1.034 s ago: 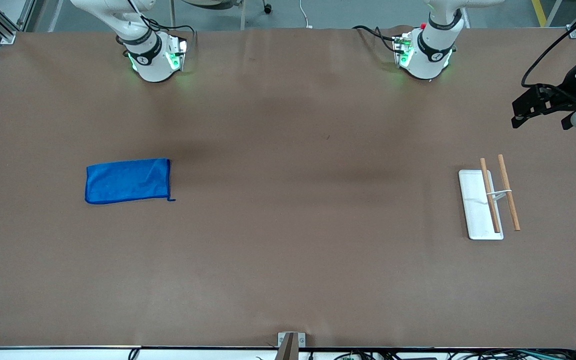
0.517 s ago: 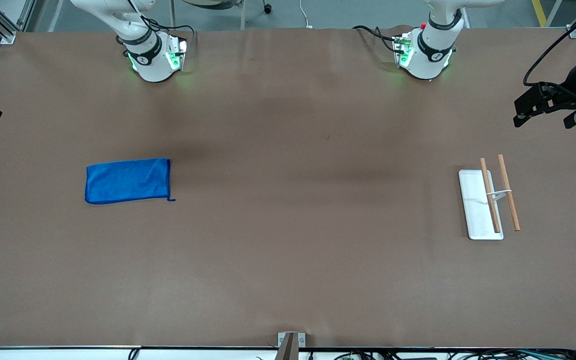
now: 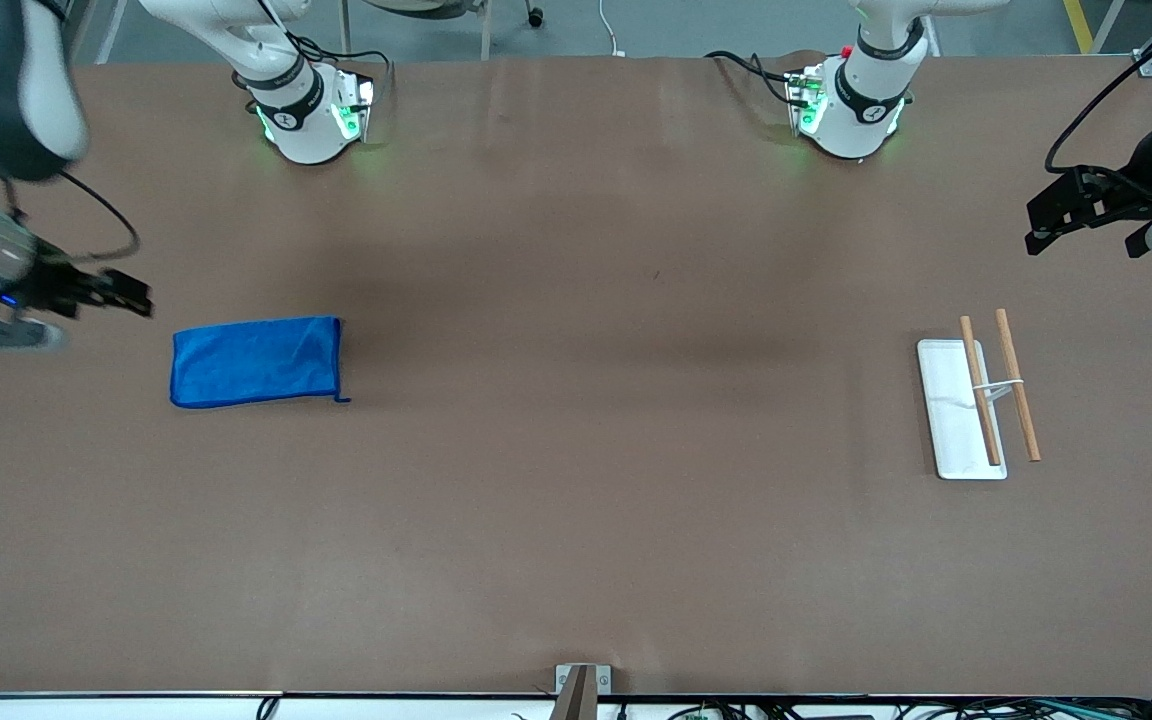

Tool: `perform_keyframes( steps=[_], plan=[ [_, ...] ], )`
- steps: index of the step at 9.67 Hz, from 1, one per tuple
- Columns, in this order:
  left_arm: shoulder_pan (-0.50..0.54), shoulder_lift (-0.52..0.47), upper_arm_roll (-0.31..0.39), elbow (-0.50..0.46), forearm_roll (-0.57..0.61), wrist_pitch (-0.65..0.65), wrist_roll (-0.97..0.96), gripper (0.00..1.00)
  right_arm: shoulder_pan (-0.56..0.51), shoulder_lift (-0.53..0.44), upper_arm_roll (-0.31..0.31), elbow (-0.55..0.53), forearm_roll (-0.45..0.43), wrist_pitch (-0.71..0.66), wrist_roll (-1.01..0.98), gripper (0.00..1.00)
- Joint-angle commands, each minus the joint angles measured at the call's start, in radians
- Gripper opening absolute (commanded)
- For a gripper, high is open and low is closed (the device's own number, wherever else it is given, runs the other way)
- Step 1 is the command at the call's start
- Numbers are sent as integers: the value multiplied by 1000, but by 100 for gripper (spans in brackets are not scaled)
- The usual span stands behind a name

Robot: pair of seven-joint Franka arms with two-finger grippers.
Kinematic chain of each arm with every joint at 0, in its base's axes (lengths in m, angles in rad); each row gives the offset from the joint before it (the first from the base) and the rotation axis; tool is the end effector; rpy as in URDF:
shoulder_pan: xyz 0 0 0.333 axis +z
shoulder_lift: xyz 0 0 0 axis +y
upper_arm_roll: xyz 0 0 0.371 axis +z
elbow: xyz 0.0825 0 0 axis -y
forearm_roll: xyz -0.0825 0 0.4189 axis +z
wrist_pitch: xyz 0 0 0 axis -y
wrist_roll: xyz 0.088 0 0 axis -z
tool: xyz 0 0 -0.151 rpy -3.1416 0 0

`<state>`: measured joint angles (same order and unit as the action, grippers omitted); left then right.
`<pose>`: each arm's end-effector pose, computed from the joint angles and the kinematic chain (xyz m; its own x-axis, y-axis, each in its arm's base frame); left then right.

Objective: Right arm passes towel to left arm to hang
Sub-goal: 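Reach the right gripper down to the blue towel's edge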

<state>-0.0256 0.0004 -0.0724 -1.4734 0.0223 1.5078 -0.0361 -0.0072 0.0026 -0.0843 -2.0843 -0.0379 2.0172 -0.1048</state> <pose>0.5822 -0.0537 0.6788 0.9976 -0.0604 0.0348 -0.0597 -0.9980 -0.0209 0.5631 -0.0554 0.4121 0.9969 0.0298 -0.0730 0.0318 -0.9992 0.0257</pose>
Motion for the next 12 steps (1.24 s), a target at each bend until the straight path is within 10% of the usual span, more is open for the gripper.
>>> perform_keyframes(
  steps=[1, 5, 12],
  plan=[
    [-8, 16, 2, -8, -13, -14, -4, 100, -7, 67, 1, -164, -13, 220, -53, 100],
    [-11, 18, -1, -8, -10, -14, -4, 100, -39, 269, -3, -261, -13, 517, -70, 100],
    [-16, 35, -6, 20, -5, -12, 9, 100, -54, 323, 1, -376, -2, 728, -115, 83]
  ],
)
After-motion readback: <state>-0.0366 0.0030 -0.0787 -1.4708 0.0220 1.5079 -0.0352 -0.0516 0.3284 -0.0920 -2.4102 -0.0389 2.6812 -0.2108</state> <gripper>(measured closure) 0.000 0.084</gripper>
